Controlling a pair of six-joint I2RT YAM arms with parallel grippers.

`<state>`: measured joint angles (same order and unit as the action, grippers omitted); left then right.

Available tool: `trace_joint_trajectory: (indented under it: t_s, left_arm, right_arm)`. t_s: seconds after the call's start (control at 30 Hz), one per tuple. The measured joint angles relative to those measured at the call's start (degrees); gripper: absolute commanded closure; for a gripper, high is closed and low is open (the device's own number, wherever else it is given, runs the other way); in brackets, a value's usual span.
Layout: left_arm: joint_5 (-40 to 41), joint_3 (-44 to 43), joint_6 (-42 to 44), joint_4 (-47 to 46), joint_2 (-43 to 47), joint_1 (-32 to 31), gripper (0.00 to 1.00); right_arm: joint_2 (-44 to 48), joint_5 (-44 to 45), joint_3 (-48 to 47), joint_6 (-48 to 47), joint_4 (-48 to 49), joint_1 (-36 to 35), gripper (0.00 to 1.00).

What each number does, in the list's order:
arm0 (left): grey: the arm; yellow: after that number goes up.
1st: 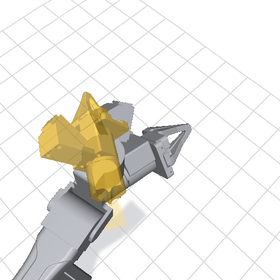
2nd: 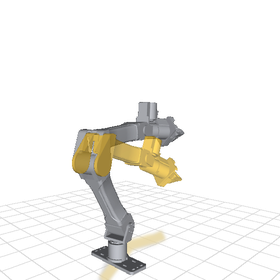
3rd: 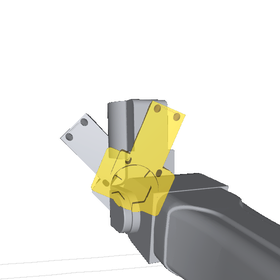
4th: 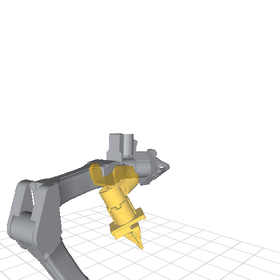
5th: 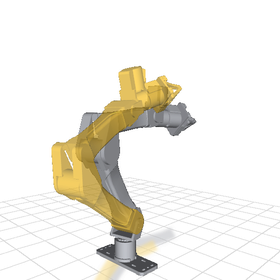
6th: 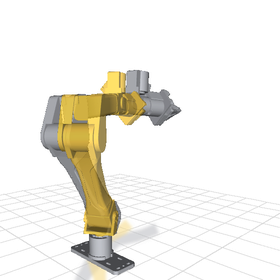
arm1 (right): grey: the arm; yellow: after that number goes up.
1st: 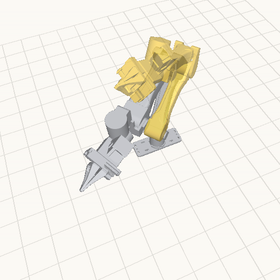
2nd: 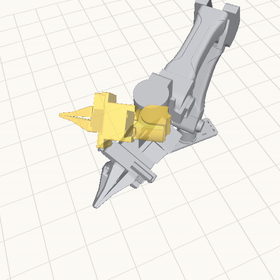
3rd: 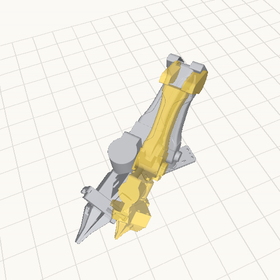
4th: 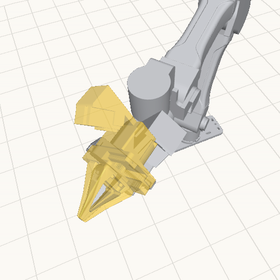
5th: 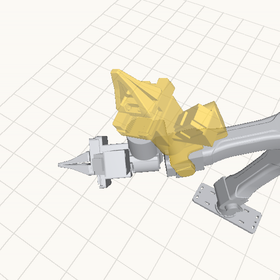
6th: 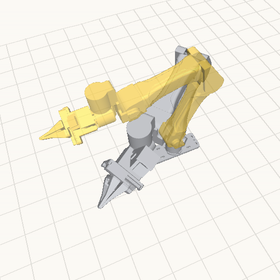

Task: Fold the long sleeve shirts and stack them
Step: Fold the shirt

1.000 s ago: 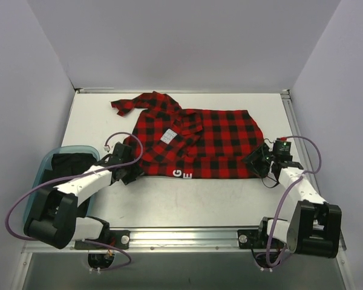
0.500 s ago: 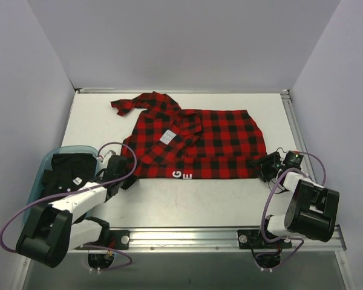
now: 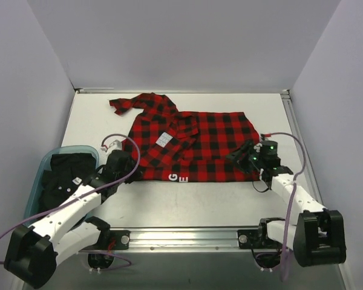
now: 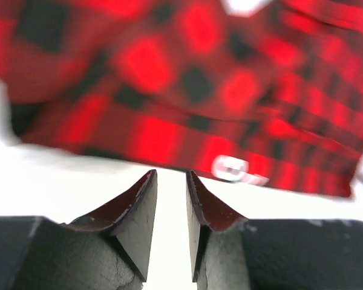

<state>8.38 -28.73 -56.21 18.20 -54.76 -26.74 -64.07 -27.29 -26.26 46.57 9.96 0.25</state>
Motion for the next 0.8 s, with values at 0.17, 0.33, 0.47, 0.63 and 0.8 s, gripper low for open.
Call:
trace_joint_trajectory:
  t_s: [0.17, 0.33, 0.47, 0.63, 0.8]
  left_arm:
    - [-3.15, -6.27, 1.20, -7.06, -8.39, -5.40, 0.71]
    - [-4.66, -7.06, 1.70, -14.45, -19.23, -8.04, 0.75]
    - [-4.15, -6.45, 1.81, -16.90, -24.09, -8.00, 0.78]
    - [-2.34, -1.95, 1.20, -18.47, -24.46, -6.32, 0.81]
    - [-2.47, 0.44, -0.72, -20.98, -24.33, -3.26, 0.83]
  right_arm:
    - [-6.03, 2.47, -4.15, 3.32, 6.21, -17.66, 0.55]
    - [-19.87, 3.45, -8.09, 5.49, 14.25, -28.41, 0.56]
    - [-28.59, 1.70, -8.28, 7.74, 21.97, -31.17, 0.57]
    - [-31.01, -0.11, -5.01, 8.76, 27.61, -28.94, 0.58]
    - [-27.91, -5.05, 1.62, 8.48, 31.89, -17.73, 0.59]
